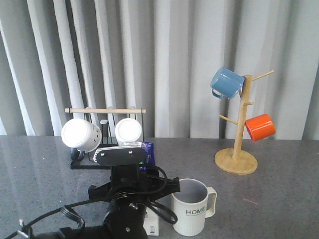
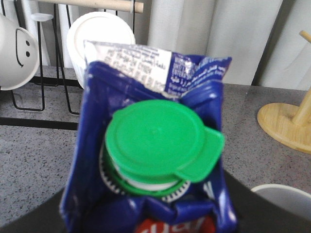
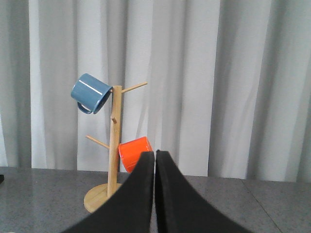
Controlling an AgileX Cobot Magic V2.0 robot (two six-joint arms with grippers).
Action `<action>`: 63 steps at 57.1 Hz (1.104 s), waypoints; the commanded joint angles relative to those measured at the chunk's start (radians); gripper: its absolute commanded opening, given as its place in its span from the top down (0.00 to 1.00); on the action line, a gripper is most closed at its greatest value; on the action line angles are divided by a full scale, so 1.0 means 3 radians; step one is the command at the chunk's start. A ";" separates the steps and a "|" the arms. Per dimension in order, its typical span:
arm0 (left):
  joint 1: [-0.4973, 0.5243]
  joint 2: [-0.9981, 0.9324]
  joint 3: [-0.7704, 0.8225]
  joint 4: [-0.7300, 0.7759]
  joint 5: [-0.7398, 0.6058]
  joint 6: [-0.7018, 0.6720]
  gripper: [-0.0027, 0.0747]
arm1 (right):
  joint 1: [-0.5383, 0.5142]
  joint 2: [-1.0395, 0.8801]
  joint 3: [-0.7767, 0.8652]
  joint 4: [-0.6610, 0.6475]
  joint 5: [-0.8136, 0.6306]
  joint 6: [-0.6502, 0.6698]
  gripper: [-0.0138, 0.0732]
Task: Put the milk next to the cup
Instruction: 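Grasp the milk carton with the left gripper and carry it toward the mug, then lower the carton beside the HOME mug and open the left gripper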
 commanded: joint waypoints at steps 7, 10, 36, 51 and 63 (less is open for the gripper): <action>-0.0008 -0.0149 -0.0108 0.0157 -0.0109 -0.0002 0.97 | -0.0020 0.0007 -0.0097 -0.0031 -0.0250 -0.0005 0.85; -0.0008 -0.0149 -0.0108 0.0157 -0.0104 -0.0002 0.97 | -0.0020 0.0007 -0.0097 -0.0031 -0.0250 -0.0005 0.85; -0.0008 -0.0149 -0.0108 0.0157 -0.0107 -0.0002 0.97 | -0.0020 0.0007 -0.0097 -0.0031 -0.0250 -0.0005 0.85; -0.0008 -0.0149 -0.0108 0.0157 0.0001 -0.0002 0.93 | -0.0020 0.0007 -0.0097 -0.0031 -0.0250 -0.0005 0.85; -0.0011 -0.0155 -0.0108 0.0157 0.0069 0.0001 0.79 | -0.0020 0.0007 -0.0097 -0.0031 -0.0250 -0.0005 0.85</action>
